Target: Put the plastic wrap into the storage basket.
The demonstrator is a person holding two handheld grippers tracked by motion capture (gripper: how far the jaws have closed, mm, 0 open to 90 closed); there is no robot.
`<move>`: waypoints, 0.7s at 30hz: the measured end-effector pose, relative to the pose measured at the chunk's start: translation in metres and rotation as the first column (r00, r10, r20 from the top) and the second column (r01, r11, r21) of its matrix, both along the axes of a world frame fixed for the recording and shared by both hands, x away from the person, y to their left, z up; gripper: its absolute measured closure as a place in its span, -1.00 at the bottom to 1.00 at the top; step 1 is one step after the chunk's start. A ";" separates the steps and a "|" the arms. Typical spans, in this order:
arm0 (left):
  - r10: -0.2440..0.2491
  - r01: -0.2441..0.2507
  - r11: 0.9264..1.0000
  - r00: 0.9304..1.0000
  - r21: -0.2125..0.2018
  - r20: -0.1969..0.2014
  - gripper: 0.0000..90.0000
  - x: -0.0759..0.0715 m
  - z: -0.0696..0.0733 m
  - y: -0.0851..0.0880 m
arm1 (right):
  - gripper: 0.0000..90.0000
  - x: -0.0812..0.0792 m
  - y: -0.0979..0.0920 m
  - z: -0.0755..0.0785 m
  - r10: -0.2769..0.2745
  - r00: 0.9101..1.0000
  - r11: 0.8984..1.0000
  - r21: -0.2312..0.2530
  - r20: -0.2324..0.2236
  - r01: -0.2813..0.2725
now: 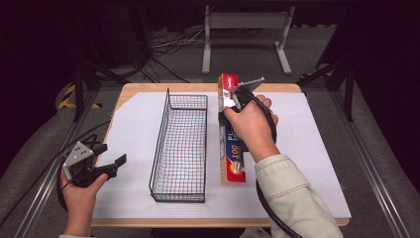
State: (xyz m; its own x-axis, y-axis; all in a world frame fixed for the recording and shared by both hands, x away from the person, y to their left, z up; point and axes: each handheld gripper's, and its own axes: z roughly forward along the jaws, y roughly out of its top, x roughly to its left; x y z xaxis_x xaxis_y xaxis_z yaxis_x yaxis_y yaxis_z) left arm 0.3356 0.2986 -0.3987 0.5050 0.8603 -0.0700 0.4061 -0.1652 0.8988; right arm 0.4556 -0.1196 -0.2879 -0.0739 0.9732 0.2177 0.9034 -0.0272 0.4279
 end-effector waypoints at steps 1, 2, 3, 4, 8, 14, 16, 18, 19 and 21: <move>0.003 -0.003 1.000 1.000 -0.002 0.000 -0.58 -0.001 0.000 0.000 | -0.07 0.000 0.005 0.001 0.009 1.000 1.000 0.004 -0.001 -0.009; 0.004 -0.004 1.000 1.000 -0.002 0.002 -0.58 -0.001 0.000 0.001 | -0.07 0.001 0.008 0.001 0.014 1.000 1.000 0.009 0.000 -0.014; 0.006 -0.006 1.000 1.000 -0.005 0.002 -0.58 -0.001 0.000 0.001 | -0.07 0.001 0.012 0.002 0.022 1.000 1.000 0.007 0.001 -0.022; 0.006 -0.006 1.000 1.000 -0.005 0.002 -0.58 -0.001 0.000 0.001 | -0.07 0.001 0.016 0.003 0.027 1.000 1.000 0.007 0.004 -0.027; 0.003 -0.003 1.000 1.000 -0.007 0.005 -0.58 -0.001 0.000 0.002 | -0.07 0.002 0.025 0.005 0.040 0.999 0.999 0.019 0.006 -0.040; -0.001 0.001 1.000 1.000 -0.002 0.003 -0.58 0.000 0.000 0.000 | -0.07 0.003 0.044 0.005 0.087 0.996 0.995 0.047 0.030 -0.089; -0.002 0.002 1.000 1.000 0.001 0.003 -0.58 0.000 0.000 0.000 | -0.07 0.003 0.049 0.005 0.093 0.995 0.994 0.057 0.035 -0.095; 0.001 -0.001 1.000 1.000 -0.003 0.002 -0.58 0.000 0.000 0.000 | -0.07 0.003 0.054 0.004 0.094 0.995 0.994 0.061 0.036 -0.096; 0.001 -0.001 1.000 1.000 -0.003 0.003 -0.58 0.000 0.000 0.001 | -0.07 0.003 0.057 0.004 0.091 0.995 0.993 0.067 0.034 -0.093; 0.000 0.000 1.000 1.000 -0.002 0.005 -0.58 0.000 0.000 0.001 | -0.07 0.004 0.059 0.003 0.088 0.996 0.993 0.070 0.034 -0.090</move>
